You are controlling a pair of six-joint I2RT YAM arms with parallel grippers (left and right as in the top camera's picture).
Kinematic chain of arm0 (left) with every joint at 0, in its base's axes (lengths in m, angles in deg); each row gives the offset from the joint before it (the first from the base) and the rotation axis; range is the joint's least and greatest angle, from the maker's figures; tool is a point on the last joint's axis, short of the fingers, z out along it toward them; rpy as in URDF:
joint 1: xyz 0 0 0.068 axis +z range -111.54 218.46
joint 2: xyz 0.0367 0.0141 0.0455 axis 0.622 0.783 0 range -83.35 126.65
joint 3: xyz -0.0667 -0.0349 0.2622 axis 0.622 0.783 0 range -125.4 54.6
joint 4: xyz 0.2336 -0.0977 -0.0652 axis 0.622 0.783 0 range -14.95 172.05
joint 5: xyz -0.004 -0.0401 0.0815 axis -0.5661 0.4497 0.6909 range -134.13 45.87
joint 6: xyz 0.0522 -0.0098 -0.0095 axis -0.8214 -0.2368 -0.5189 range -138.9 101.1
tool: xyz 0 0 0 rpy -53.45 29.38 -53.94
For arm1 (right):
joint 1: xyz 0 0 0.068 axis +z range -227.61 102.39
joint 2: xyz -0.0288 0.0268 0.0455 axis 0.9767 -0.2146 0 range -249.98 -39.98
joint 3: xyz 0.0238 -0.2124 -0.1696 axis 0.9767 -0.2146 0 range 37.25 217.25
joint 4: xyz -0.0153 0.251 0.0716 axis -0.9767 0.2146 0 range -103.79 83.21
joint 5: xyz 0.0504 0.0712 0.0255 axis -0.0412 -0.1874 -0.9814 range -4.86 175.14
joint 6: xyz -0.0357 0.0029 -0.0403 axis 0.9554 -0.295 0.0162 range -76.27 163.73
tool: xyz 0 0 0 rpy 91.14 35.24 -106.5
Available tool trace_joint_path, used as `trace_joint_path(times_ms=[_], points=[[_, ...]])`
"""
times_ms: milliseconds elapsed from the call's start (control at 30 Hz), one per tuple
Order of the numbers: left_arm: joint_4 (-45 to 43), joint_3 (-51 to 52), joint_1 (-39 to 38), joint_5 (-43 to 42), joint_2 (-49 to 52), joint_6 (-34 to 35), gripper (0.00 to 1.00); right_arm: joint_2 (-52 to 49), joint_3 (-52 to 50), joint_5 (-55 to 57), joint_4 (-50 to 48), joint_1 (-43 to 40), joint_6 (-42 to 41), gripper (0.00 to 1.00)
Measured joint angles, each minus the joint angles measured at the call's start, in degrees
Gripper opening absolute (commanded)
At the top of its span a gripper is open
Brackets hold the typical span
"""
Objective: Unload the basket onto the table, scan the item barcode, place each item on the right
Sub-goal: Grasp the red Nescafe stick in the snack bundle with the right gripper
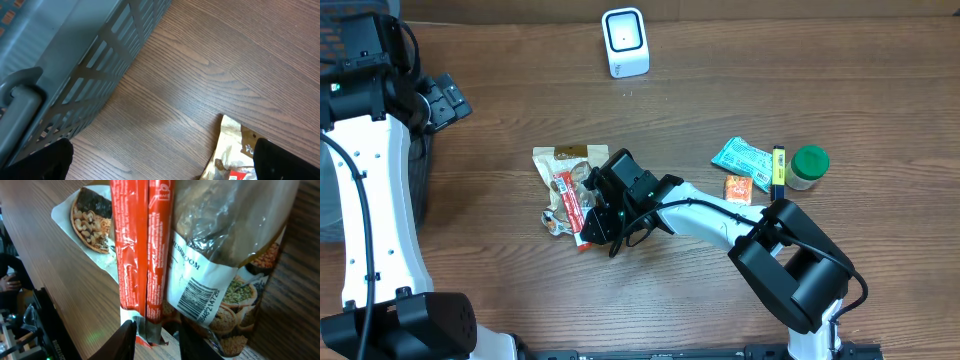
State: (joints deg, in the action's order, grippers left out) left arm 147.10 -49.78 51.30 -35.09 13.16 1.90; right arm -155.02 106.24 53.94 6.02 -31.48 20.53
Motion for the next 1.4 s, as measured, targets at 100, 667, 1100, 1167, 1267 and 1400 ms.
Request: trace_joint_path(times_ms=[100, 667, 1100, 1167, 1267, 1400], points=[[0.00, 0.00, 0.00, 0.00, 0.00, 0.00, 1.00, 0.00, 0.00, 0.07, -0.11, 0.00, -0.59, 0.30], [0.00, 0.00, 0.00, 0.00, 0.00, -0.02, 1.00, -0.04, 0.00, 0.94, -1.16, 0.79, -2.10, 0.29], [0.00, 0.00, 0.00, 0.00, 0.00, -0.02, 1.00, -0.55, 0.00, 4.42, -1.16, 1.60, -2.47, 0.04], [0.00, 0.00, 0.00, 0.00, 0.00, -0.02, 1.00, -0.55, 0.00, 4.44, -1.18, 1.60, -2.29, 0.04], [0.00, 0.00, 0.00, 0.00, 0.00, 0.00, 1.00, -0.52, 0.11, 4.24, 0.76, 1.60, -2.29, 0.04], [0.00, 0.00, 0.00, 0.00, 0.00, -0.02, 1.00, 0.87, 0.11, 5.35, 4.98, 1.57, -1.25, 0.04]])
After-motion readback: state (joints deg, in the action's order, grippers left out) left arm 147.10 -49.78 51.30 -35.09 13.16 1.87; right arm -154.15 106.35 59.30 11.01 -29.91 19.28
